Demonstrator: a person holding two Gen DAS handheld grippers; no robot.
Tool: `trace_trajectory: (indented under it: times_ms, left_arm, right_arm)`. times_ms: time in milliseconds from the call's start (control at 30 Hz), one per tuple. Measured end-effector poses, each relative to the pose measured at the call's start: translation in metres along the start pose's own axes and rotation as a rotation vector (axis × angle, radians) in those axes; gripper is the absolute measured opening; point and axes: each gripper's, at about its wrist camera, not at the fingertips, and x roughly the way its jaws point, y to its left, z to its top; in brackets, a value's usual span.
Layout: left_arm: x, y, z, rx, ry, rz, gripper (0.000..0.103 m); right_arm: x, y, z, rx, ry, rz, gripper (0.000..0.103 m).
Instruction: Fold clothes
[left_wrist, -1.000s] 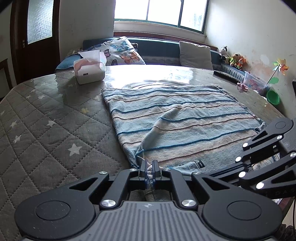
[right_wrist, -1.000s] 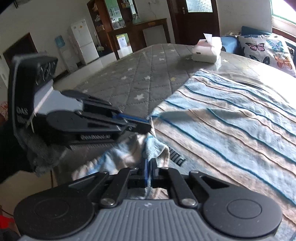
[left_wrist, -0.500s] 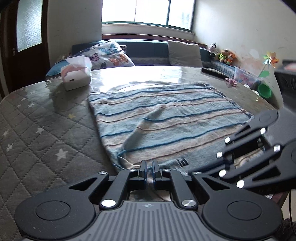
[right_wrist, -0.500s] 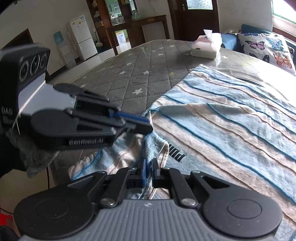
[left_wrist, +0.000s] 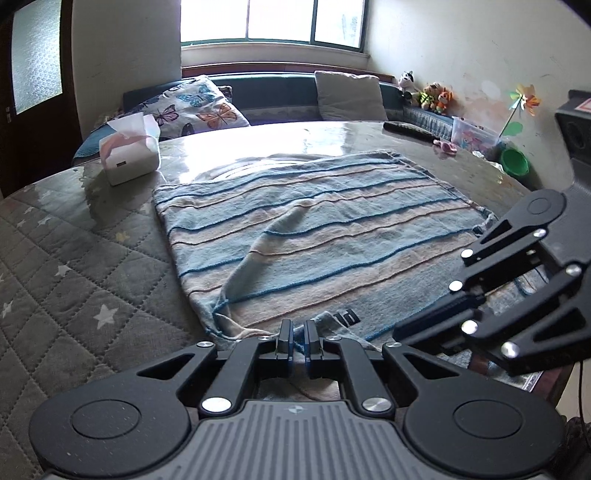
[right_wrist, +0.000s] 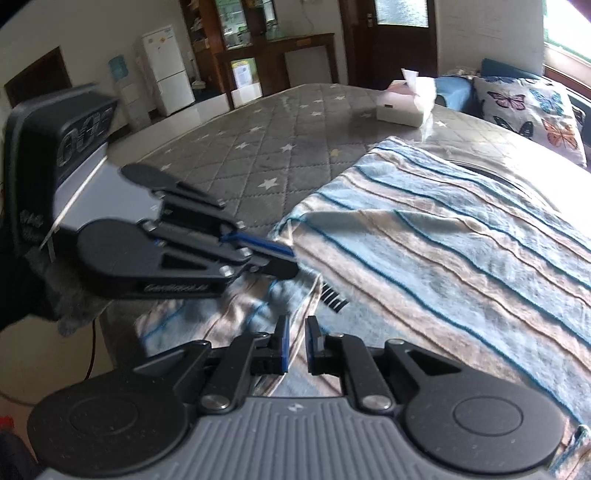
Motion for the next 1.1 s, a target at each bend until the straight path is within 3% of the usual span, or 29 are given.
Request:
trace_trajectory:
  times_ms: [200,400,867,933,967,1100]
  left_arm:
    - [0.001,0.0,0.002,0.001,0.01,0.0,0.007]
    - [0.001,-0.001,0.003,0.0,0.019,0.003,0.007]
    - [0.002,-0.001,0.003,-0.006,0.026,0.005,0.007]
    - [0.002,-0.001,0.003,-0.006,0.026,0.005,0.008]
    - [0.002,-0.001,0.003,-0.007,0.026,0.004,0.008]
    - [0.003,0.0,0.002,-0.004,0.025,0.003,0.008]
  right_arm:
    - [-0.006,0.015,-0.01,-0.065,0.042,0.035,0.009]
    - [-0.006,0.03,-0.02,-0.117,0.089,0.067,0.016]
    - [-0.006,0.039,-0.031,-0.119,0.091,0.067,0.017]
    - [-0.007,0.042,-0.032,-0.132,0.088,0.061,0.012]
    - [-0.008,0.042,-0.032,-0.136,0.085,0.06,0.003]
    - [-0.014,0.044,-0.032,-0.154,0.074,0.054,0.002]
